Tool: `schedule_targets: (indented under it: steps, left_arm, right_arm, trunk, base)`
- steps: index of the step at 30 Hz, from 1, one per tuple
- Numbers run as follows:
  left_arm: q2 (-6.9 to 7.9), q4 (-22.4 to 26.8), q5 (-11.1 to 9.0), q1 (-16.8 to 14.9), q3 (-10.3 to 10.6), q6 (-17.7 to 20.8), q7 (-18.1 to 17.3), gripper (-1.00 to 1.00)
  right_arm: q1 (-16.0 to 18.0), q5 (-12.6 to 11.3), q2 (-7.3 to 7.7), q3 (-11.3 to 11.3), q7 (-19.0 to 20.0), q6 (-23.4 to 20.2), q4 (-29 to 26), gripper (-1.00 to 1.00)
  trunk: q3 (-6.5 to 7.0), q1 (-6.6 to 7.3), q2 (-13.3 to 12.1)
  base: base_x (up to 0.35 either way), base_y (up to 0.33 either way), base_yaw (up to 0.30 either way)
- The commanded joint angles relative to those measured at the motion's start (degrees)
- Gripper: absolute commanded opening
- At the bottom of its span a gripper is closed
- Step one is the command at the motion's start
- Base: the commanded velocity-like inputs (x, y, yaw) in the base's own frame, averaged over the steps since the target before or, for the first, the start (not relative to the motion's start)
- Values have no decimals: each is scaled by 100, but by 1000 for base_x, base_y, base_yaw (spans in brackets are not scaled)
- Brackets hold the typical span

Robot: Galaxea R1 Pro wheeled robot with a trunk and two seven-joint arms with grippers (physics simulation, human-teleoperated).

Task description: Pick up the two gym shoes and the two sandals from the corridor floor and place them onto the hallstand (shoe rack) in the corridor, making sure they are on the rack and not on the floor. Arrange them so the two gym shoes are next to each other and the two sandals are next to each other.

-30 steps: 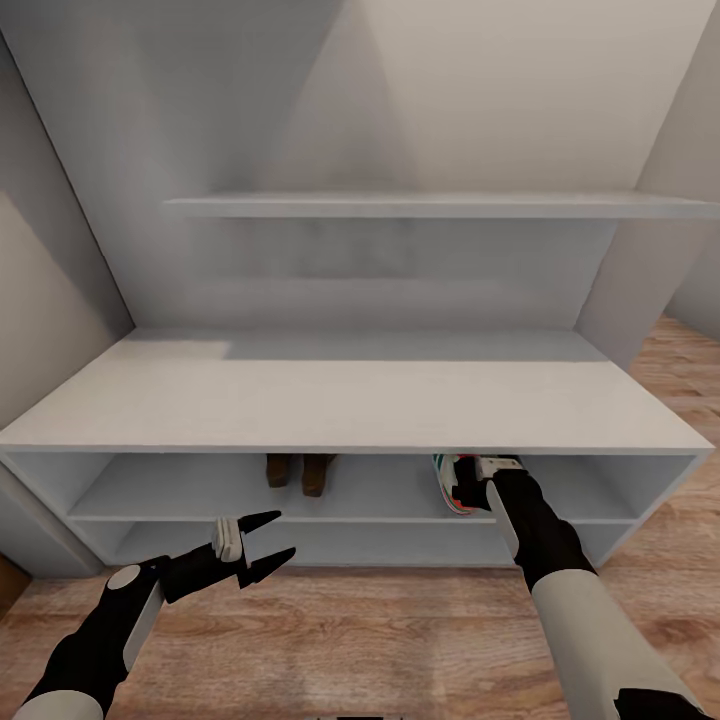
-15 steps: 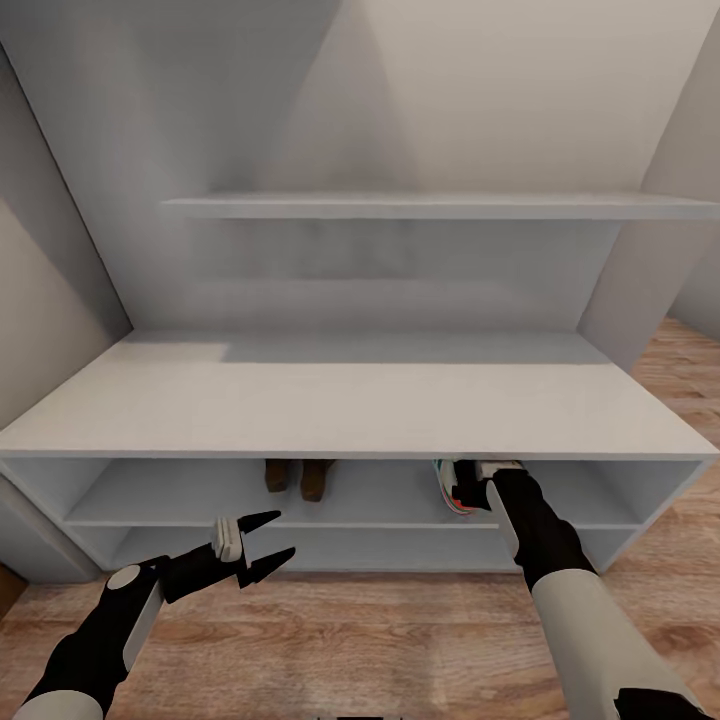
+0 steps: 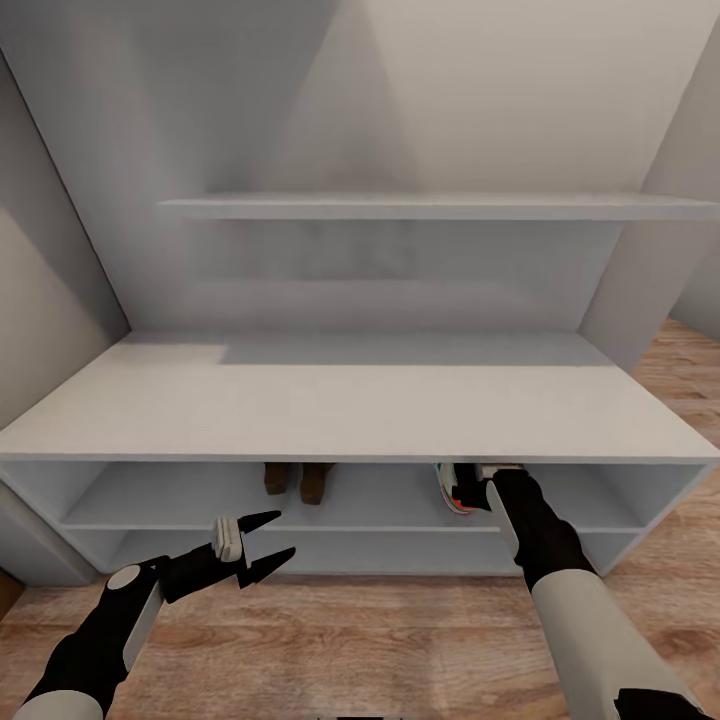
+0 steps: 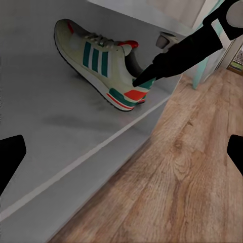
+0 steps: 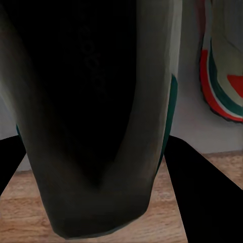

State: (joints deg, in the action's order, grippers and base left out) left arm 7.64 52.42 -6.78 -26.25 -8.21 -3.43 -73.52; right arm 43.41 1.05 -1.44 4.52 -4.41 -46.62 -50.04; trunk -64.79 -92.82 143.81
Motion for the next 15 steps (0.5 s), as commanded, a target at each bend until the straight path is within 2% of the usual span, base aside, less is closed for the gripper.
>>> schedule_targets:
  steps: [1,15]
  left_arm:
    - [1,-3,-7,-3,-1,-35,-13,100]
    - [1,-3,-7,-3,-2,-35,-13,100]
  right_arm:
    - [3,9,-6,14,-16,-24,-6,-100]
    - [5,1,-6,14,-16,-28,-6,-100]
  trunk:
    - [-5,1,2]
    - [-5,1,2]
  base:
    - [6,0,0]
    - [1,0,0]
